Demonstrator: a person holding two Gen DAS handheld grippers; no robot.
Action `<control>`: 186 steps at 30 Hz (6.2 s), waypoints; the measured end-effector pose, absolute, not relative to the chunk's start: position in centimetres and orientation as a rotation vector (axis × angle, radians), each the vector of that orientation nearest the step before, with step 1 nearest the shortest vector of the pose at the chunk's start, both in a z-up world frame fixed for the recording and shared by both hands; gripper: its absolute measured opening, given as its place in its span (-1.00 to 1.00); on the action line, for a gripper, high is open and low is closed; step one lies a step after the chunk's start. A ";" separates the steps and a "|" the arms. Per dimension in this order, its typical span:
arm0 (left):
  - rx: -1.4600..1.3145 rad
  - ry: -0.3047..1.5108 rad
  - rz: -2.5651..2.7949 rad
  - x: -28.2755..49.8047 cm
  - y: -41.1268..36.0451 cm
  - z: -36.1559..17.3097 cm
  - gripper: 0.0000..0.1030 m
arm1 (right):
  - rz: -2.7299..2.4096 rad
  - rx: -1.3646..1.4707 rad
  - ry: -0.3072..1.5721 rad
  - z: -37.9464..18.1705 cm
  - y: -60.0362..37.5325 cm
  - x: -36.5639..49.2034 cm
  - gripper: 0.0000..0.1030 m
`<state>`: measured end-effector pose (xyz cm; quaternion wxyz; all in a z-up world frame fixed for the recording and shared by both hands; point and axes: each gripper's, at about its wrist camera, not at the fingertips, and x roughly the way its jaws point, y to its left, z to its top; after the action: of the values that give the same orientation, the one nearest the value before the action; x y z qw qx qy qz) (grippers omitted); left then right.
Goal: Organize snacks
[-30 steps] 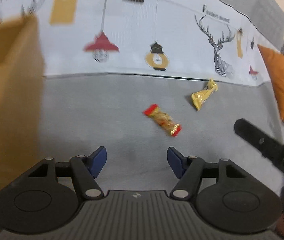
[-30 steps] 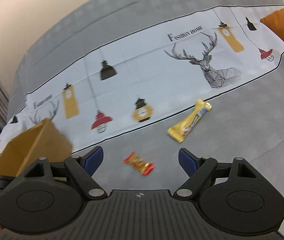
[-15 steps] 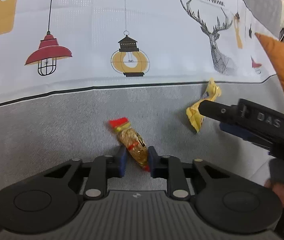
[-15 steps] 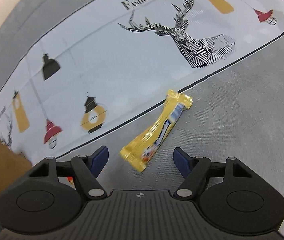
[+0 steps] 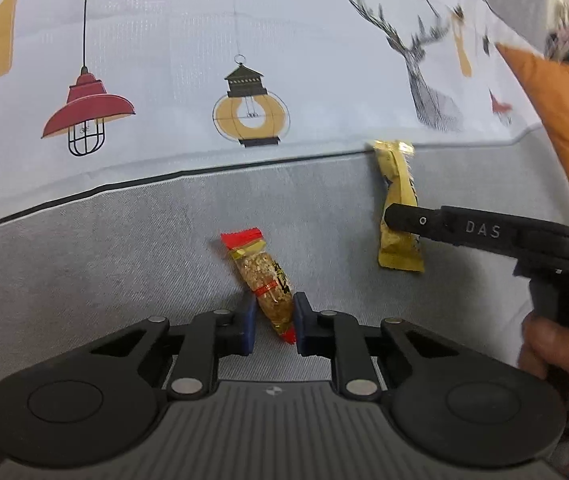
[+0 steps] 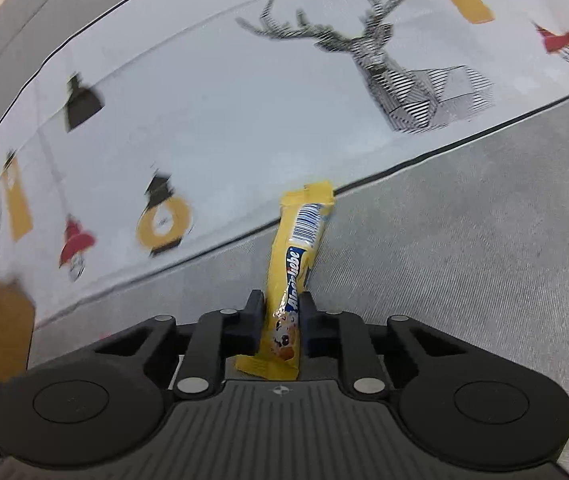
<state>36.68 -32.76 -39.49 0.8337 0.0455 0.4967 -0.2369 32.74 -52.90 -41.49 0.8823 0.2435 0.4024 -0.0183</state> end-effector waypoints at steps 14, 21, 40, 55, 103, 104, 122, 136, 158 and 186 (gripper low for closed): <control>0.185 1.082 -0.515 31.4 -30.1 -39.1 -0.51 | 0.111 0.407 0.923 -40.2 -46.7 23.6 -0.59; 0.163 1.065 -0.515 32.4 -30.9 -39.7 -0.28 | 0.119 0.318 0.918 -40.5 -45.8 24.8 -0.45; 0.170 1.032 -0.514 28.7 -28.9 -34.7 -0.62 | 0.153 0.306 0.817 -37.2 -45.1 23.3 -0.68; 0.121 0.841 -0.422 20.8 -16.3 -22.8 -0.62 | 0.206 0.294 0.700 -25.7 -32.9 16.6 -0.67; -0.082 0.885 -0.139 23.4 6.4 -25.2 -0.52 | 0.403 0.071 0.855 -26.7 -11.6 23.0 -0.60; -0.086 0.875 -0.134 23.1 6.4 -24.5 -0.12 | 0.395 0.062 0.854 -26.5 -11.5 23.0 -0.54; -0.041 0.709 -0.169 11.2 3.1 -11.5 0.82 | 0.297 0.130 0.738 -14.5 -13.8 12.1 0.39; 0.072 0.683 -0.030 3.7 -1.0 -0.6 1.00 | 0.138 0.128 0.683 -4.5 -16.0 4.2 0.94; 0.120 0.758 0.056 1.9 -1.5 0.2 1.00 | 0.134 0.162 0.771 -3.7 -16.2 2.2 0.94; 0.126 0.769 0.051 1.9 -1.8 0.1 1.00 | 0.135 0.175 0.786 -3.9 -16.4 2.2 0.94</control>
<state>1.85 -1.81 0.13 0.9247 0.0615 0.3748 0.0249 2.17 -16.39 -3.91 0.9178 0.0852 0.3821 0.0659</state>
